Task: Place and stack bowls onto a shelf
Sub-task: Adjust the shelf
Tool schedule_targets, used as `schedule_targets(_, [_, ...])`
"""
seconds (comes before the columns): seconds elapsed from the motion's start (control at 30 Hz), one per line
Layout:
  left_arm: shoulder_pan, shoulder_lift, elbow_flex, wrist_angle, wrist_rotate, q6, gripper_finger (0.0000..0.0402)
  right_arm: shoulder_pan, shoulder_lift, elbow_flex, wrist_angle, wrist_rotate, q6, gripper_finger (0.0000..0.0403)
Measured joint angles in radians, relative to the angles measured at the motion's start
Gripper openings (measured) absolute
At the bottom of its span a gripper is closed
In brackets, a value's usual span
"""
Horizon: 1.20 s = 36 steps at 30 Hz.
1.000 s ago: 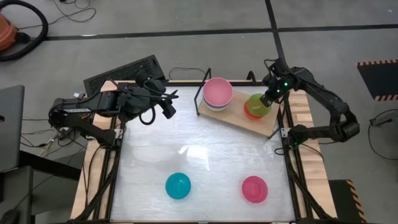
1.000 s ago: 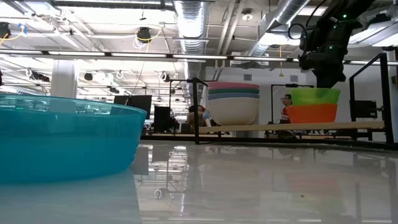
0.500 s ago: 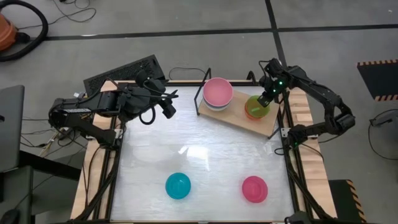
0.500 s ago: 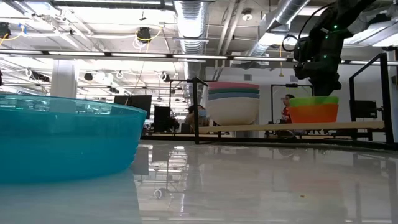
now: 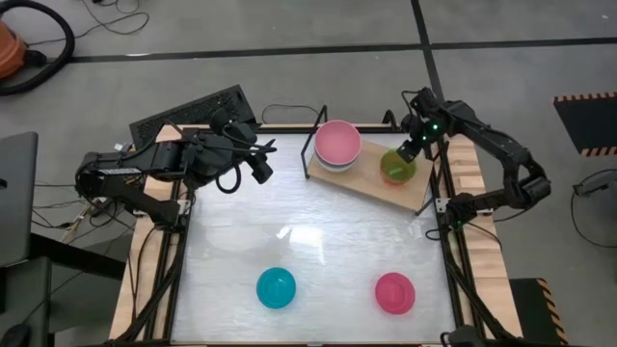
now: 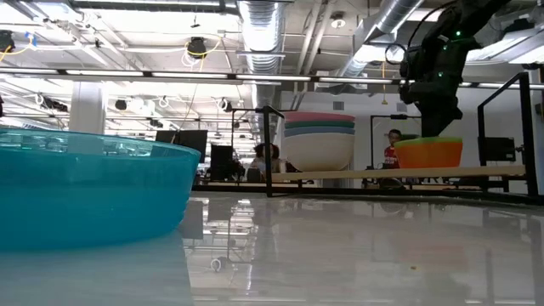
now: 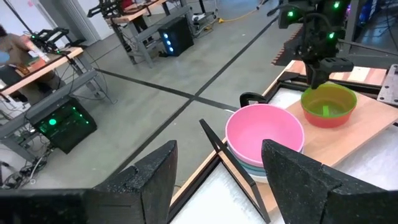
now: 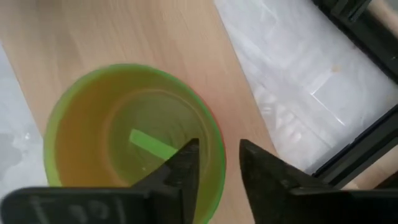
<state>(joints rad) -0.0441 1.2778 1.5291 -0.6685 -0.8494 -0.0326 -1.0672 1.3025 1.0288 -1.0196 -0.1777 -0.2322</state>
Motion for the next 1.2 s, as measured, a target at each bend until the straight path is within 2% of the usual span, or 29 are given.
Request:
schedule_targets(0.17, [0.000, 0.000, 0.000, 0.000, 0.000, 0.005, 0.0222, 0.000, 0.000, 0.100, -0.025, -0.025, 0.035, 0.0176])
schedule_targets(0.37, [0.000, 0.000, 0.000, 0.000, 0.000, 0.014, 0.0222, 0.052, -0.009, 0.313, -0.167, -0.125, 0.071, 0.0181])
schedule_targets(0.5, [0.000, 0.000, 0.000, 0.000, 0.000, 0.029, 0.0222, 0.186, -0.060, 0.407, -0.222, -0.216, 0.112, 0.0175])
schedule_targets(0.67, [0.000, 0.000, 0.000, 0.000, 0.000, 0.032, 0.0222, 0.466, -0.166, 0.433, -0.232, -0.263, 0.262, 0.0171])
schedule_targets(0.77, [0.000, 0.000, 0.000, 0.000, 0.005, 0.031, 0.0222, 0.659, -0.236, 0.413, -0.234, -0.198, 0.387, 0.0170])
schedule_targets(0.93, [0.000, 0.000, 0.000, 0.000, 0.006, 0.030, 0.0222, 0.957, -0.340, 0.331, -0.247, 0.023, 0.658, 0.0170])
schedule_targets(1.07, [0.000, 0.000, 0.000, 0.000, 0.009, 0.019, 0.0222, 1.150, -0.409, 0.218, -0.250, 0.153, 0.869, 0.0170])
schedule_targets(1.2, [0.000, 0.000, 0.000, 0.001, 0.032, 0.002, 0.0222, 1.309, -0.446, 0.097, -0.219, 0.223, 1.005, 0.0170])
